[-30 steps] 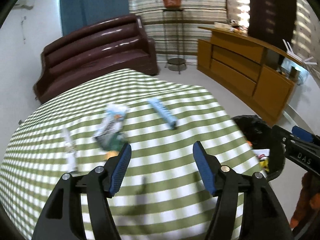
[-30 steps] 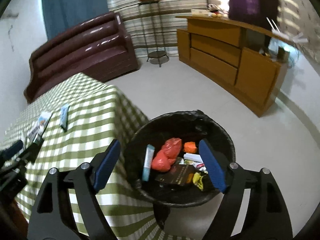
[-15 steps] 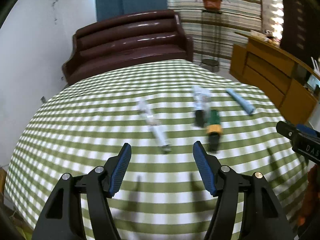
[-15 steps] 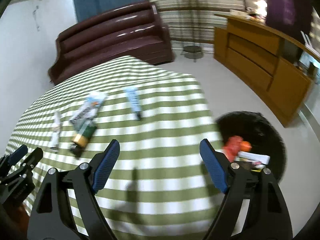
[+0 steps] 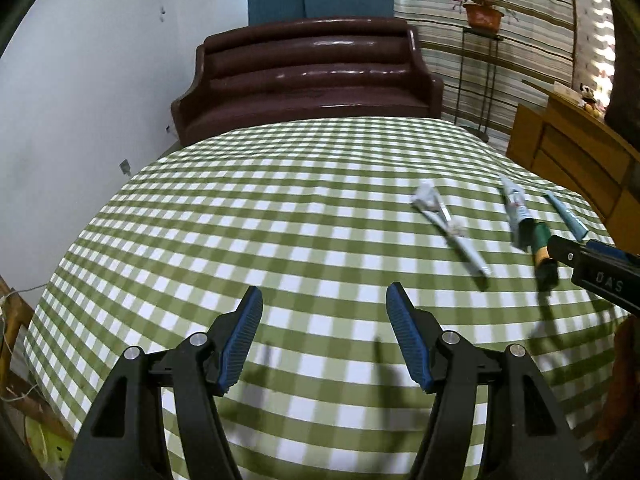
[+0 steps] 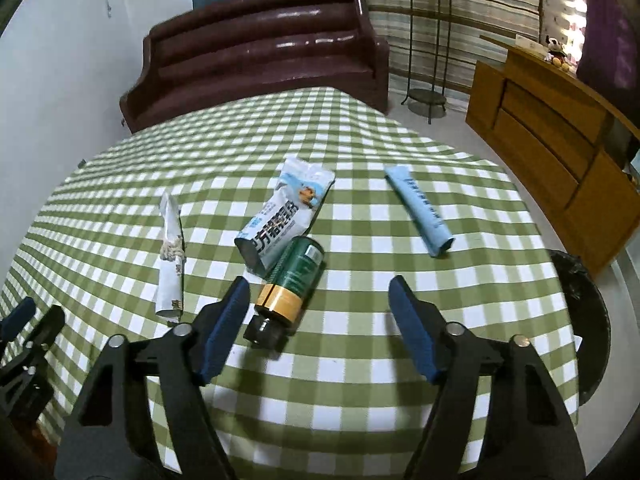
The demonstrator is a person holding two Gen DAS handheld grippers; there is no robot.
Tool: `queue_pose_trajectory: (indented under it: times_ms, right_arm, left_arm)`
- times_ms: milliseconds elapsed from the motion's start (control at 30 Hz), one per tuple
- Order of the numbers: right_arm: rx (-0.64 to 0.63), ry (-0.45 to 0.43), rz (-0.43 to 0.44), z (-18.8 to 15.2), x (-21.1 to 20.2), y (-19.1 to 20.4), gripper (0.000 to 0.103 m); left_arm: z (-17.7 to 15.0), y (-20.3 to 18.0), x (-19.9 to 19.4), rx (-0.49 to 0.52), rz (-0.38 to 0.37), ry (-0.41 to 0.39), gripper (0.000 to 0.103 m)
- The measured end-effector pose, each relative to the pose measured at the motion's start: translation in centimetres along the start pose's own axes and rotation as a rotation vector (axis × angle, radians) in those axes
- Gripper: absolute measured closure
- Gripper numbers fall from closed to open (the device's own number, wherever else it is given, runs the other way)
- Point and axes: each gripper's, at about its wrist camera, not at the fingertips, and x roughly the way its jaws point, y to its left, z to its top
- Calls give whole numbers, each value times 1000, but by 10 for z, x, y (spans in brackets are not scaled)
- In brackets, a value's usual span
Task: Collect trash
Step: 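Move both open tools back from the bin to the table, then grasp the green spray can with the right tool, then grasp the rolled white paper with the left tool while the right tool holds the can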
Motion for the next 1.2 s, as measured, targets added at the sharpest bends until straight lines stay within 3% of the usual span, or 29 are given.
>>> queue_pose_trajectory:
  times_ms: [67, 500, 800, 1200]
  right_arm:
    - [-3, 16, -10, 2, 6, 3, 37]
    - [-2, 57, 24, 4, 23, -9, 80]
    - [-21, 4, 10, -5, 10, -21, 80]
    - [54, -29, -3, -13, -7, -78, 80]
  left_arm:
    - [-1, 3, 2, -10, -1, 4, 38]
    - [11, -11, 11, -8, -52, 11, 33]
    - [25, -45, 23, -1, -107, 37, 33]
    - [46, -86, 51, 25, -114, 77, 33]
